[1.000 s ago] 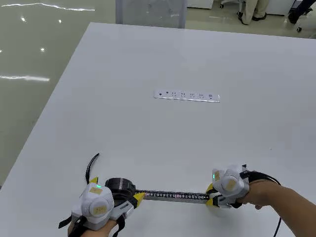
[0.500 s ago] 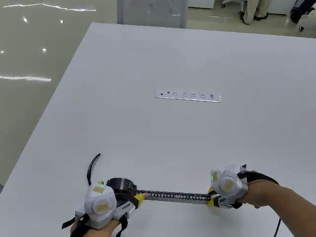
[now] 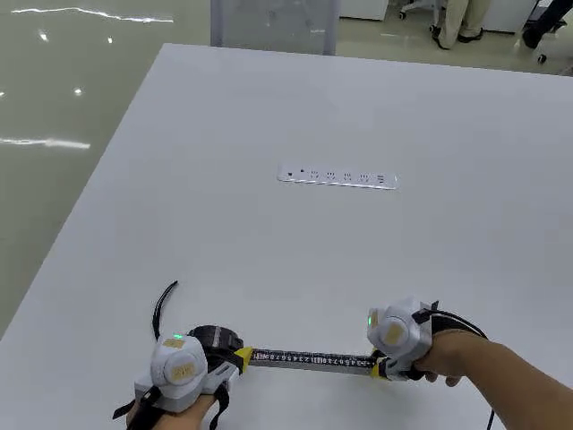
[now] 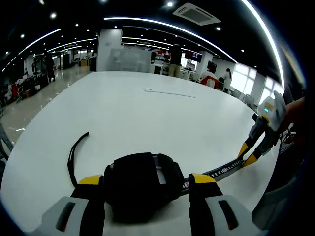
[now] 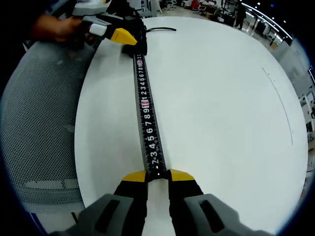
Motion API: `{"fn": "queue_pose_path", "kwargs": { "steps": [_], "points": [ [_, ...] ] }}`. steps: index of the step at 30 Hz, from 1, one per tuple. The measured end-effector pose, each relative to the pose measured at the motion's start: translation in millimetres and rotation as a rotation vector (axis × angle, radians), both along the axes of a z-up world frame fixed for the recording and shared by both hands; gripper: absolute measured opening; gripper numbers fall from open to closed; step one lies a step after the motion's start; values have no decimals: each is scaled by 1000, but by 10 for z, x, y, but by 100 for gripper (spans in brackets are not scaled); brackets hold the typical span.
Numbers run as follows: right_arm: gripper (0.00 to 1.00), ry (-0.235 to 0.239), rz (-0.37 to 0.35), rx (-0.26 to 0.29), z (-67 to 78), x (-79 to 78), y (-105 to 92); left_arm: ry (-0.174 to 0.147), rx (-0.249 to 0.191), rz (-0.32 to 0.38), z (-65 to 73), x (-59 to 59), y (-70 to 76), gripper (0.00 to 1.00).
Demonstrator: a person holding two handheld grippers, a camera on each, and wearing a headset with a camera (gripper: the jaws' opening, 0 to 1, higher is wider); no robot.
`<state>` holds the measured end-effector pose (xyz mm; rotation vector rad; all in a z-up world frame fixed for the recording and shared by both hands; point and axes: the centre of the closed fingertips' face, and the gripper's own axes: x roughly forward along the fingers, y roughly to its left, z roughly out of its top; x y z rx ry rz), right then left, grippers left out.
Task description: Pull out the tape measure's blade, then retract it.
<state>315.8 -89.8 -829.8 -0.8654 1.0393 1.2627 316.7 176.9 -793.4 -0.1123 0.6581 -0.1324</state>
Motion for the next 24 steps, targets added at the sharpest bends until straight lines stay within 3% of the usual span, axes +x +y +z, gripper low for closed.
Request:
{"fn": "queue_pose_path", "kwargs": {
  "steps": [4, 9, 14, 21, 24],
  "points": [
    [14, 3, -29, 7, -6, 2, 4, 1, -3, 17, -13, 20, 6, 66],
    [14, 2, -4, -31, -3, -12, 21, 4, 17, 11, -18, 18, 23, 63],
    [14, 4, 6, -35, -3, -12, 16, 11, 33, -1, -24, 17, 25, 62],
    [13, -1, 11, -30, 14, -30, 18, 32, 34, -14, -31, -1, 33, 60],
    [13, -18, 39, 11, 1, -46, 40, 32, 29, -18, -29, -2, 37, 59]
  ]
}}
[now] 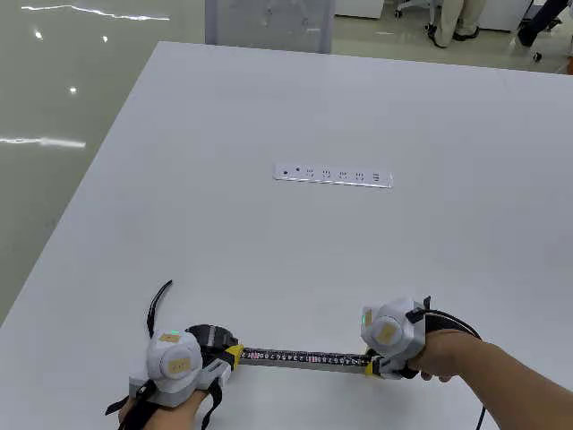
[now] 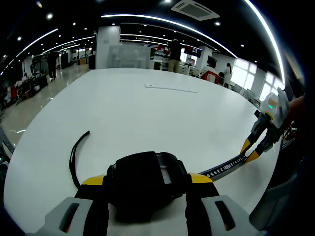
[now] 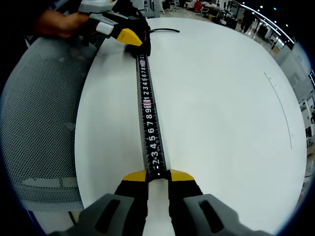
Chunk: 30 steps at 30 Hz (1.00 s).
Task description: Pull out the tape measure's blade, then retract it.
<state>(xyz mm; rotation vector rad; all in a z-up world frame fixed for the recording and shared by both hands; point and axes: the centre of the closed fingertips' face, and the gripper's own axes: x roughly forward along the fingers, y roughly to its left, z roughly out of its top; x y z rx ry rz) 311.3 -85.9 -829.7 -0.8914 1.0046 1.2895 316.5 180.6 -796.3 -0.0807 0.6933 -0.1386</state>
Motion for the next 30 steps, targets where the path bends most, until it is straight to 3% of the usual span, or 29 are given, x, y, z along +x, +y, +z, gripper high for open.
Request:
{"fn": "queue_pose_path", "kwargs": {
  "steps": [30],
  "points": [
    [14, -14, -7, 50, 19, 34, 57, 11, -33, -23, 11, -19, 3, 59]
  ]
}}
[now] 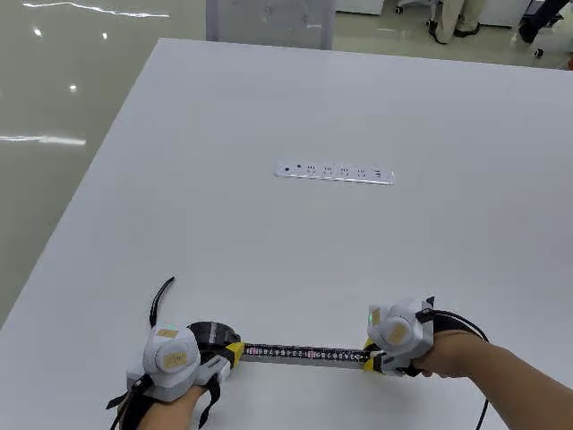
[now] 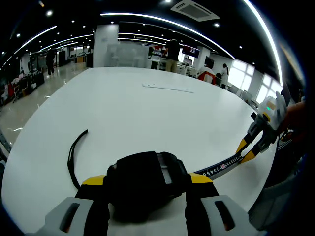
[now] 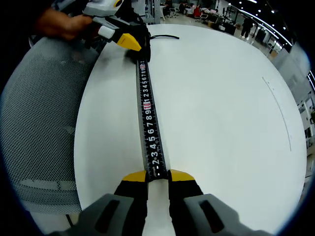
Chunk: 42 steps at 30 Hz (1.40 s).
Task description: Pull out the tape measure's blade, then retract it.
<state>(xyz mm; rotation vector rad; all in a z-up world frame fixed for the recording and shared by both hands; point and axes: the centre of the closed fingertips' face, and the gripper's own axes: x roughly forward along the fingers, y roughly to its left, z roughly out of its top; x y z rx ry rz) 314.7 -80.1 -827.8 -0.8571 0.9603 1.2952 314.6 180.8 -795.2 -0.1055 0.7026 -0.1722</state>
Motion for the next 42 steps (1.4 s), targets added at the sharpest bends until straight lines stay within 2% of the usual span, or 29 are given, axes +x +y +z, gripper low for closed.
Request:
{"fn": "queue_pose_path", "kwargs": {
  "steps": [13, 14, 16, 27, 42],
  "points": [
    [14, 6, 0, 9, 3, 10, 15, 3, -10, -10, 3, -1, -2, 58],
    [14, 5, 5, 11, 0, 13, 17, 4, -12, -11, 1, 2, 3, 58],
    [14, -6, 62, 22, 12, 1, 35, 5, -15, -18, 4, -2, -1, 58],
    [14, 10, 28, 43, 9, -1, 114, 5, -21, -29, 5, -2, -5, 58],
    [14, 14, 24, 47, 5, -14, 192, 6, -23, -30, 6, -8, -8, 58]
  ]
}}
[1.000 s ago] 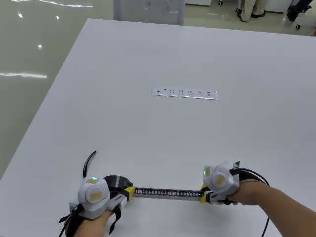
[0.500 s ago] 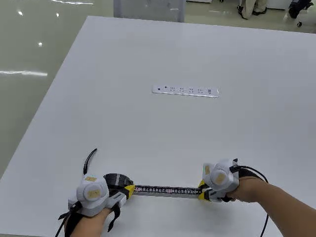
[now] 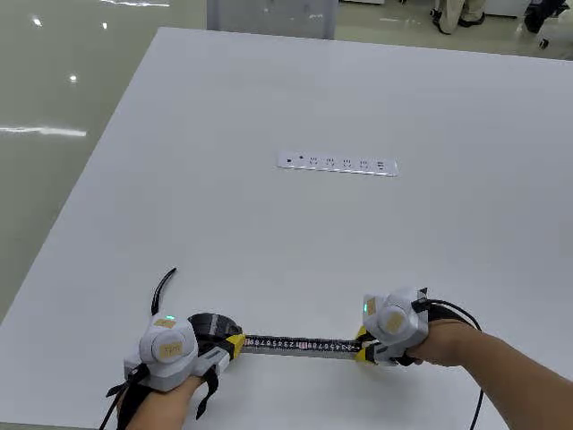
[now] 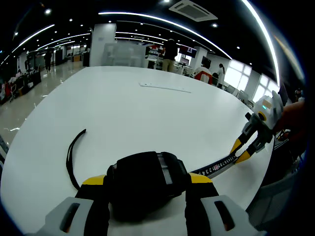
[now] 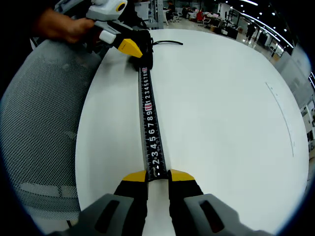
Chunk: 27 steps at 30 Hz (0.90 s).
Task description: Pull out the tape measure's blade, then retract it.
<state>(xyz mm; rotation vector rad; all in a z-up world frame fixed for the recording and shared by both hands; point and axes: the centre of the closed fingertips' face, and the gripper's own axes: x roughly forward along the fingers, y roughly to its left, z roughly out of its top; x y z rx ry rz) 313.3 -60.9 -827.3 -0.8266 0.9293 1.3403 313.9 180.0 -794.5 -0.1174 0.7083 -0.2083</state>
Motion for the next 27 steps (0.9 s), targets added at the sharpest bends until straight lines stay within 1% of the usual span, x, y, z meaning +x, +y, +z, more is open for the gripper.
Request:
{"fn": "queue_pose_path", "kwargs": {
  "steps": [13, 27],
  "points": [
    [14, 0, -4, 7, -7, 5, 72, 1, 0, -1, -6, 7, 0, 58],
    [14, 12, -22, 14, -5, -4, 136, 2, -1, 0, -8, 6, 7, 59]
  ]
}}
